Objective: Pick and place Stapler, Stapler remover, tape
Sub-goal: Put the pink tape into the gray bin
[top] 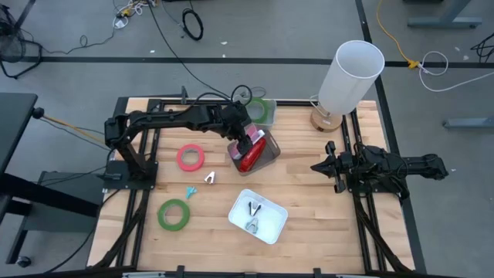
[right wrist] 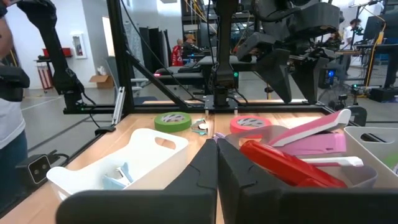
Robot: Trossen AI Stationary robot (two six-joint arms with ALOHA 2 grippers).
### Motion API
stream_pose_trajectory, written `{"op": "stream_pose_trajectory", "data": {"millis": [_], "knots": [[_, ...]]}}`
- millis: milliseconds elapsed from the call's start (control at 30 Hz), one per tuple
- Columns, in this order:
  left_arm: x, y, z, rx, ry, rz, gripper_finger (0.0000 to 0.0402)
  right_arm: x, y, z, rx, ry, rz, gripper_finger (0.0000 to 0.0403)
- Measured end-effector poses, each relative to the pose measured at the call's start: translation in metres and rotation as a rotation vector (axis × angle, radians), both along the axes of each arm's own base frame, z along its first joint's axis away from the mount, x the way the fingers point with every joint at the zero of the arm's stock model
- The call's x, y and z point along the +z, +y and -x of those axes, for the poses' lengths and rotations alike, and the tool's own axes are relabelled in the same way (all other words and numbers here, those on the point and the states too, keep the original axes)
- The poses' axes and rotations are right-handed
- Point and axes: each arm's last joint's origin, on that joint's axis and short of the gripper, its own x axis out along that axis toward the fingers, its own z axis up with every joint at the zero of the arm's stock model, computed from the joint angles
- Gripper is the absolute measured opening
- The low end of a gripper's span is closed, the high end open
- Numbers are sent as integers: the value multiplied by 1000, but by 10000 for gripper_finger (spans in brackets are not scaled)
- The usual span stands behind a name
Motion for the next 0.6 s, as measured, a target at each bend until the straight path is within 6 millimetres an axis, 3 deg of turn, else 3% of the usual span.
{"op": "stream_pose_trajectory", "data": {"millis": [367,600], "knots": [[2,-3,2,-47,15,-29,284,0,0,0,0,0,0,2],[17,3,8,-76,77,-44,284,0,0,0,0,0,0,2]]}}
